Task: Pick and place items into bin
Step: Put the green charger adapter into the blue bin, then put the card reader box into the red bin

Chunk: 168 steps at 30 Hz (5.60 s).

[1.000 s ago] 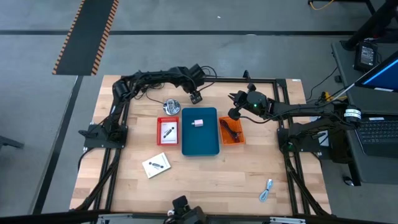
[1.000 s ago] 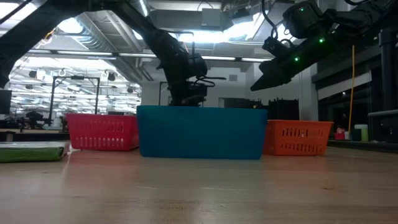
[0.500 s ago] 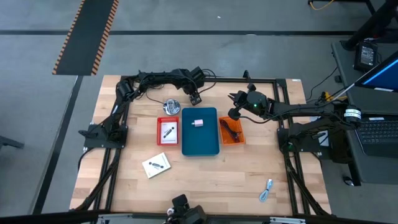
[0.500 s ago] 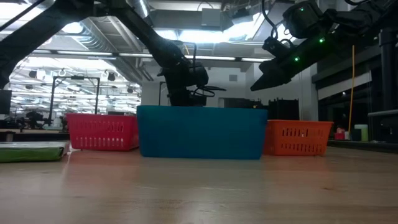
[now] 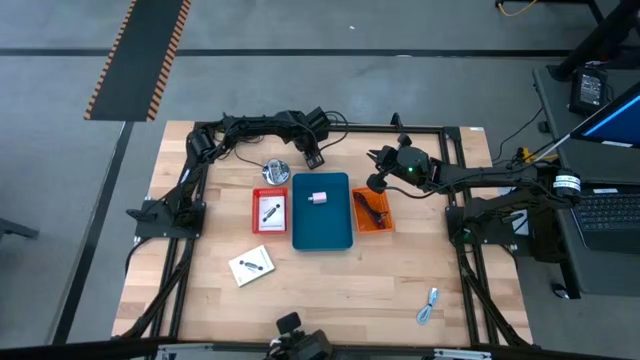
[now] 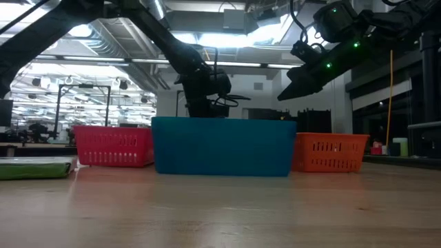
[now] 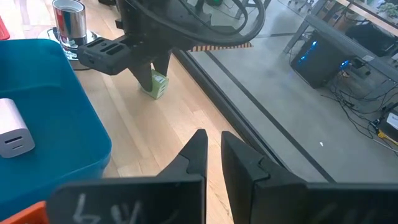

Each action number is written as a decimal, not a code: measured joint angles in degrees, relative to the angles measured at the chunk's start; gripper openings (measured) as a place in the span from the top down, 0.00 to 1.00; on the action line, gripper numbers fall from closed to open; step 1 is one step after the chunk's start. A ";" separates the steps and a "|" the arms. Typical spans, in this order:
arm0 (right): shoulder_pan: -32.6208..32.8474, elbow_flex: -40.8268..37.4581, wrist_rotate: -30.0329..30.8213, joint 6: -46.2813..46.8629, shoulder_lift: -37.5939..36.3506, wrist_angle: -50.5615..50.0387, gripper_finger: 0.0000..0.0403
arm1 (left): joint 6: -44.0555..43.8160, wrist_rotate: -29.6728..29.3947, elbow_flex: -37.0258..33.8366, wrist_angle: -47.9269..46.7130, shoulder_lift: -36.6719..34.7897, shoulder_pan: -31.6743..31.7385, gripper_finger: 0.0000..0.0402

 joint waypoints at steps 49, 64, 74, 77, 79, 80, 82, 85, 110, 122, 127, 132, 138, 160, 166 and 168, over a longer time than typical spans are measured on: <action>0.97 0.02 -5.99 -0.05 0.02 0.62 0.93 | 16.17 8.08 2.45 -16.00 -25.05 -13.43 0.66; 2.54 0.02 -6.00 1.45 0.02 2.38 0.93 | 2.72 -0.67 2.45 -16.02 -25.05 -30.05 0.66; 8.18 0.02 -5.99 6.08 0.02 2.04 0.93 | 0.66 1.55 0.39 -15.31 -20.28 -31.57 0.66; 10.76 0.02 -5.89 6.40 0.02 0.74 0.93 | 0.58 1.90 -1.08 -13.45 -18.23 -31.57 0.66; 12.12 0.02 -5.75 6.36 0.02 0.48 0.93 | 0.58 1.98 -1.18 -12.16 -17.05 -31.57 0.66; 12.75 0.02 -5.42 6.40 0.02 0.21 0.93 | 0.54 2.01 -1.18 -11.23 -16.58 -31.57 0.66; 13.74 0.02 -4.22 7.08 0.02 -0.22 0.93 | 0.10 1.99 -1.16 -10.07 -15.47 -31.44 0.66; 15.04 0.02 -2.47 7.69 0.02 -1.22 0.93 | -0.63 2.00 -1.16 -9.65 -13.81 -31.13 0.66; 18.12 0.02 -2.34 10.55 0.02 -5.25 0.93 | -3.36 4.98 -1.16 -8.57 -6.95 -31.13 0.48; 18.18 0.02 -2.34 12.01 0.02 -6.81 0.93 | -5.51 5.22 -1.14 -19.40 -12.05 -31.24 0.55; 19.33 0.02 -2.39 10.52 0.02 -2.71 0.93 | -8.08 5.49 -1.14 -24.69 -15.55 -33.02 0.60; 21.51 0.02 -2.81 6.98 0.02 2.13 0.93 | -12.96 4.88 -1.14 -28.91 -20.60 -35.58 0.66; 23.46 0.02 -2.80 2.65 0.02 9.42 0.93 | -17.65 4.12 -1.85 -28.02 -26.82 -40.44 0.74; 34.89 13.91 -5.41 6.84 9.47 5.82 0.93 | -50.26 -8.58 -27.53 -17.31 -39.00 -65.07 1.00; 37.95 25.85 -5.38 4.11 22.96 1.76 0.93 | -53.96 -10.92 -27.56 -21.14 -40.43 -68.10 1.00; 38.55 30.66 -5.38 1.91 26.98 -2.55 0.93 | -55.53 -11.50 -27.56 -21.09 -40.61 -69.28 1.00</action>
